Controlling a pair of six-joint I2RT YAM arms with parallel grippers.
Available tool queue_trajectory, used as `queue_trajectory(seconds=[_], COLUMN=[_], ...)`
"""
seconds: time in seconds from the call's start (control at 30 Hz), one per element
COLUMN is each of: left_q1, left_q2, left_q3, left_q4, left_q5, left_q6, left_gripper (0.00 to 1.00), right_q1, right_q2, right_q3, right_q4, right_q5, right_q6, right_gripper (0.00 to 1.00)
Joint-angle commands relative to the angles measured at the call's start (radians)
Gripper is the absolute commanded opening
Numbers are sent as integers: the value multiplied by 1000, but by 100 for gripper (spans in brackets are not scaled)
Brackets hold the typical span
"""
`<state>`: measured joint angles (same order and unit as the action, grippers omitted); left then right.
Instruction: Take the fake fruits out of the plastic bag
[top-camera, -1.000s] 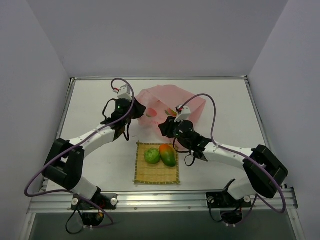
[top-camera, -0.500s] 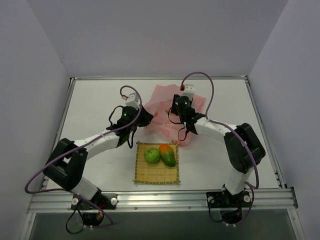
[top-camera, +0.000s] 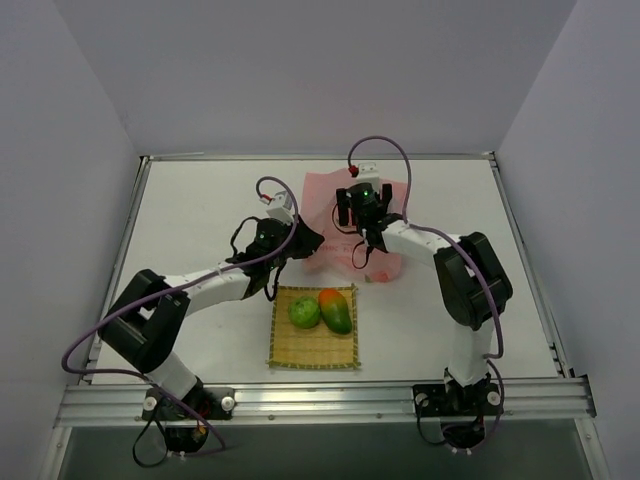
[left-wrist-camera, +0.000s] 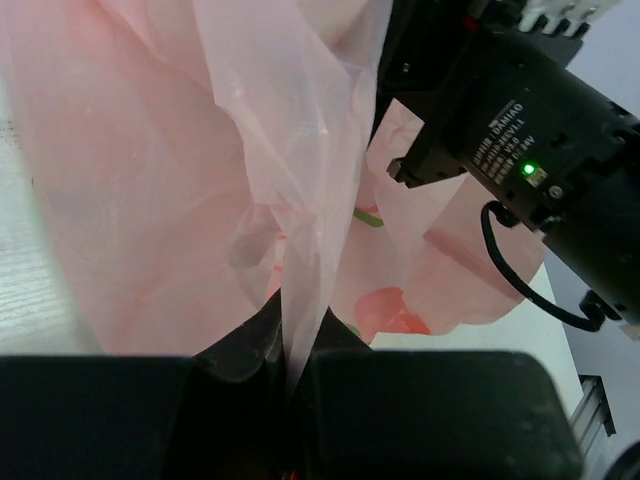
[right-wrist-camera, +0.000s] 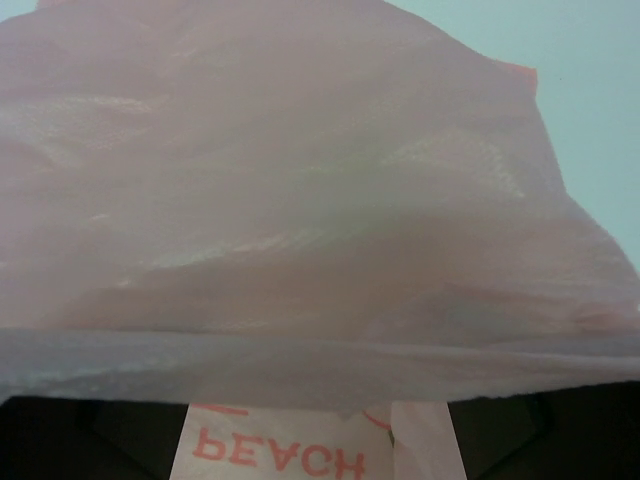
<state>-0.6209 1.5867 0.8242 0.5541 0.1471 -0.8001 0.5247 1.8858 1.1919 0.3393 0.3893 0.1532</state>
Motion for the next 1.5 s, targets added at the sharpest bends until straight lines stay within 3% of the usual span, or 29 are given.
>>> queue_trajectory(seconds=[0.0,0.4,0.67,0.93,1.03,1.13,1.17,1.27,1.47], left_q1=[-2,-33,-31,-31,-30,-30,-30,-28,-22], left_q2=[-5,9,41,58,52,47,47,48,73], left_q3=[15,1,-7,3,13,19,20,27,94], left_q4=[81,99,87,57,33,20,18,6,13], left_q5=[29,52,74,71,52,43,39,23,11], left_q6=[-24,-40,-48,-44,-34,-33,-31,-28,-24], left_gripper=[2,2,2,2,2,2,2,2,2], right_q1=[-61,-156,-229,-259,-278,-287,-287,-285,-256], right_q2=[32,303,450,559,590,602,599,559,389], right_q3=[69,334,438,515,541,545,535,456,226], right_q4=[-33,6,240,415,472,546,569,655,629], right_q5=[-27,-171,-441,-498,-567,-599,-602,-619,-636], right_q6=[-37,-70,20,135,203,247,261,304,313], right_gripper=[86,100,100,100,93,73,55,38,36])
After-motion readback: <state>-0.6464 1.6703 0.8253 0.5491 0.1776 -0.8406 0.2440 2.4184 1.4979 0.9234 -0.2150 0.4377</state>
